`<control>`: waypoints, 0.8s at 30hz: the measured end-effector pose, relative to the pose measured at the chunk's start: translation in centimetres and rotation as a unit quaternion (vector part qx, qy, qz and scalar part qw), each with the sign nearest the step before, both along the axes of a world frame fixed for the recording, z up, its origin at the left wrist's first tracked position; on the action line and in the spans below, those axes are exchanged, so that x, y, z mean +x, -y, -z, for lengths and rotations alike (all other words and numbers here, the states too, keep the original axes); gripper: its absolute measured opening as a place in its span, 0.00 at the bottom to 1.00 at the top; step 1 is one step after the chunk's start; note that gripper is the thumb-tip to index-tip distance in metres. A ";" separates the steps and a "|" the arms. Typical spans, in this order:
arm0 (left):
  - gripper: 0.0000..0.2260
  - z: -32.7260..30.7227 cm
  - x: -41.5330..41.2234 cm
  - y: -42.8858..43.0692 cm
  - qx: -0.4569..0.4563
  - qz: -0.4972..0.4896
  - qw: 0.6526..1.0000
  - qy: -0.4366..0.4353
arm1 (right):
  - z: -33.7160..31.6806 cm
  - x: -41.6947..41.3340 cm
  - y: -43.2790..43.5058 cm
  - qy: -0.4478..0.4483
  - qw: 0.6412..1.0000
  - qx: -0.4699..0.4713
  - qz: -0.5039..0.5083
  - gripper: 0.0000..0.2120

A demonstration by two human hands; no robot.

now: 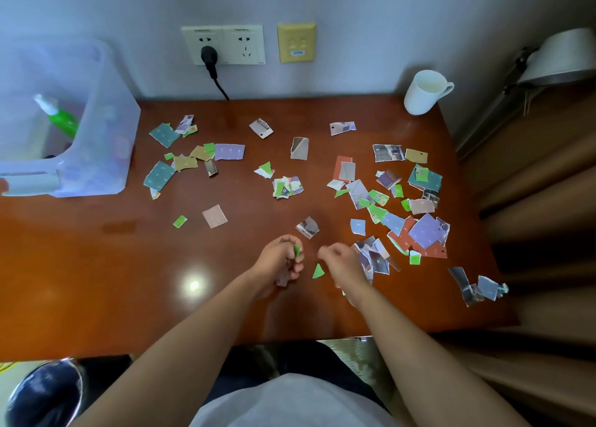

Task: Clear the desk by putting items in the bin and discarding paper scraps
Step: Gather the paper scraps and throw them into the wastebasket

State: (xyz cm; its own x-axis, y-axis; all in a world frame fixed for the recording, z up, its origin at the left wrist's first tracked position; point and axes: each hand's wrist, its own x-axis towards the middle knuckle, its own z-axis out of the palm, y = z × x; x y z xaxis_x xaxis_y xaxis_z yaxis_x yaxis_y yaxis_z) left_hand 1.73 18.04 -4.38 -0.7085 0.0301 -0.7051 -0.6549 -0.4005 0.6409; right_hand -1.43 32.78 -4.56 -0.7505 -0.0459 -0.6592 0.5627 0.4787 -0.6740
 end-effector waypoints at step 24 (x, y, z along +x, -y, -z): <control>0.09 -0.3 2.9 8.0 -0.088 0.110 0.987 0.079 | -0.6 4.0 6.7 0.063 0.990 -0.094 0.086 0.08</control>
State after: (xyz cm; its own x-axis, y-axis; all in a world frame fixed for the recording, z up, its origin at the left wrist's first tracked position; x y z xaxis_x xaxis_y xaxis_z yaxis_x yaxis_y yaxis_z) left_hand 4.66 10.04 -4.03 -0.5792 0.0385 -0.8143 -0.8109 -0.1300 0.5706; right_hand 2.56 26.08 -3.93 -0.6705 -0.0552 -0.7398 0.7102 0.2405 -0.6616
